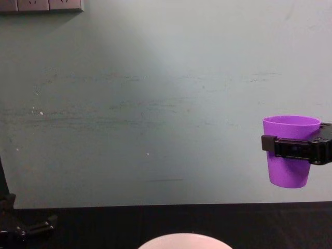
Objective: Pick up the cup and pour the mung beans from the cup into the bowl.
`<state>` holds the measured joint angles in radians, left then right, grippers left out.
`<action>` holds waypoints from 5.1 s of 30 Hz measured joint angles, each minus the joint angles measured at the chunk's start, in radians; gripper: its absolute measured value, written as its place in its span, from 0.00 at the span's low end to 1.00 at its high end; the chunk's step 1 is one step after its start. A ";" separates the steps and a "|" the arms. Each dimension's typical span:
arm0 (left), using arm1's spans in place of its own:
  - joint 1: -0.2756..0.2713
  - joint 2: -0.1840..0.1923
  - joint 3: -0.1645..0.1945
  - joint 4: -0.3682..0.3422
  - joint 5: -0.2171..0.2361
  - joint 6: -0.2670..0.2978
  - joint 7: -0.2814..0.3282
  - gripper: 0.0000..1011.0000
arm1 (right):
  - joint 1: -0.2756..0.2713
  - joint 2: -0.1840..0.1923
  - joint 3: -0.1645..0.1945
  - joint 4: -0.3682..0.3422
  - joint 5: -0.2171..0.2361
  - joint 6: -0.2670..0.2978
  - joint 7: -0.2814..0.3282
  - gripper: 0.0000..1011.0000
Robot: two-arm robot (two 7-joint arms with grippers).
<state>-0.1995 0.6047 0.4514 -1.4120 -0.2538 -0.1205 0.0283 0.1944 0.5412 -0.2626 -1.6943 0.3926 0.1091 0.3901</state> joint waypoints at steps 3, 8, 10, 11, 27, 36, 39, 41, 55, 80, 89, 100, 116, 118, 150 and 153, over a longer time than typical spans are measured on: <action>0.000 0.000 0.000 0.000 0.000 0.000 0.000 0.99 | 0.000 0.000 0.000 0.000 0.000 0.000 0.000 0.74; 0.000 0.000 0.000 0.000 0.000 0.000 0.000 0.99 | 0.000 0.000 0.000 0.000 0.000 0.000 0.000 0.74; 0.000 0.000 0.000 0.000 0.000 0.000 0.000 0.99 | 0.000 0.000 0.000 0.000 0.000 0.000 0.000 0.74; 0.000 0.000 0.000 0.000 0.000 0.000 0.000 0.99 | 0.000 0.000 0.000 0.000 0.000 0.000 0.000 0.74; 0.000 0.000 0.000 0.000 0.000 0.000 0.000 0.99 | 0.000 0.000 0.000 0.000 0.000 0.000 0.000 0.74; 0.000 0.000 0.000 0.000 0.000 0.000 0.000 0.99 | 0.000 0.000 0.000 0.000 0.000 0.000 0.000 0.74; 0.000 0.000 0.000 0.000 0.000 0.000 0.000 0.99 | 0.000 0.000 0.000 0.000 0.000 0.000 0.000 0.74; 0.000 0.000 0.000 0.000 0.000 0.000 0.000 0.99 | 0.000 0.000 0.000 0.000 0.000 0.000 0.000 0.74; 0.000 0.000 0.000 0.000 0.000 0.000 0.000 0.99 | 0.000 0.000 0.000 0.000 0.000 0.000 0.000 0.74; 0.000 0.000 0.000 0.000 0.000 0.000 0.000 0.99 | 0.000 0.000 0.000 0.000 0.000 0.000 0.000 0.74; 0.000 0.000 0.000 0.000 0.000 0.000 0.000 0.99 | 0.000 0.000 0.000 0.000 0.000 0.000 0.000 0.74; 0.000 0.000 0.000 0.000 0.000 0.000 0.000 0.99 | 0.000 0.000 0.000 0.000 0.000 0.000 0.000 0.74; 0.000 0.000 0.000 0.000 0.000 0.000 0.000 0.99 | 0.000 0.000 0.000 0.000 0.000 0.000 0.000 0.74; 0.000 0.000 0.000 0.000 0.000 0.000 0.000 0.99 | 0.000 0.000 0.000 0.000 0.000 0.000 0.000 0.74; 0.000 0.000 0.000 0.000 0.000 0.000 0.000 0.99 | 0.000 0.000 0.000 0.000 0.000 0.000 0.000 0.74; 0.000 0.000 0.000 0.000 0.000 0.000 0.000 0.99 | 0.000 0.000 0.000 0.000 0.000 0.000 0.000 0.74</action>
<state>-0.1995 0.6047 0.4513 -1.4120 -0.2539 -0.1205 0.0283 0.1944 0.5413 -0.2626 -1.6944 0.3926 0.1092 0.3902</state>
